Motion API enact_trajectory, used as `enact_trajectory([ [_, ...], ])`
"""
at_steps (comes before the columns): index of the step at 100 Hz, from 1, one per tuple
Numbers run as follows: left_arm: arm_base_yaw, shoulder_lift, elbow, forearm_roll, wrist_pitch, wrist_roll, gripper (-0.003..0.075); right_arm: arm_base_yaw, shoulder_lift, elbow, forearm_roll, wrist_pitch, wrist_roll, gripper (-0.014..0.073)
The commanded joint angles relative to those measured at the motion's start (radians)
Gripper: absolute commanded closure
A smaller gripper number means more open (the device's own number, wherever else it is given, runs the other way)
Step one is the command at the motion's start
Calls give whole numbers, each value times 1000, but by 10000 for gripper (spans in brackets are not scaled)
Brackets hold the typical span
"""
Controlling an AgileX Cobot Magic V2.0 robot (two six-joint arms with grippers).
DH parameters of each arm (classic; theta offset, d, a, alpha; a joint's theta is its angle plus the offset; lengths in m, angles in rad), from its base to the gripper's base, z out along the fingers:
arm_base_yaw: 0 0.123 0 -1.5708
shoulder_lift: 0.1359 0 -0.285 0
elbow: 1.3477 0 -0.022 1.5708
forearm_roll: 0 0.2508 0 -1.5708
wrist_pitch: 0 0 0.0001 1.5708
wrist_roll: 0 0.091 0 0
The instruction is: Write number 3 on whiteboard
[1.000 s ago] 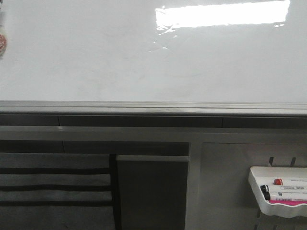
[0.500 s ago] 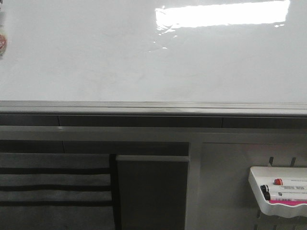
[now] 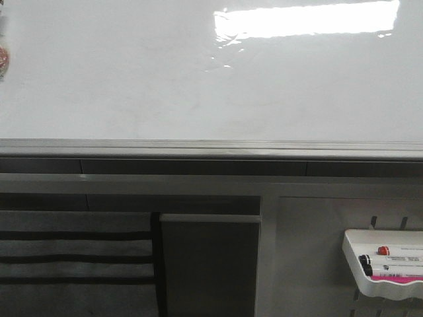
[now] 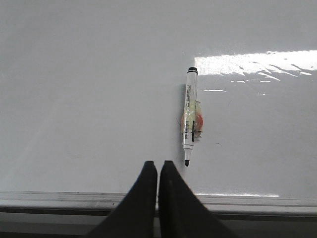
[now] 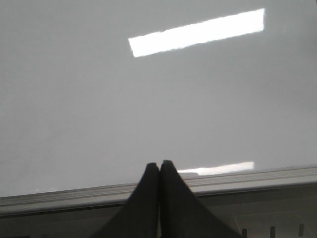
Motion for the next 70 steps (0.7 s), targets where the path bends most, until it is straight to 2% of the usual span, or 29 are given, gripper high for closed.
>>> enact_trajectory([
  [1,-3,-27,7,-8,-71,-11,741,-7,-11,26,-14,-84,-4,663],
  [61,-3,-27,7,-8,-71,-11,741,-7,-11,26,-16,-84,-4,663],
  [70,-3,-27,7,30,-55,-2,741,-7,-11,26,-40,-15,-6,663],
])
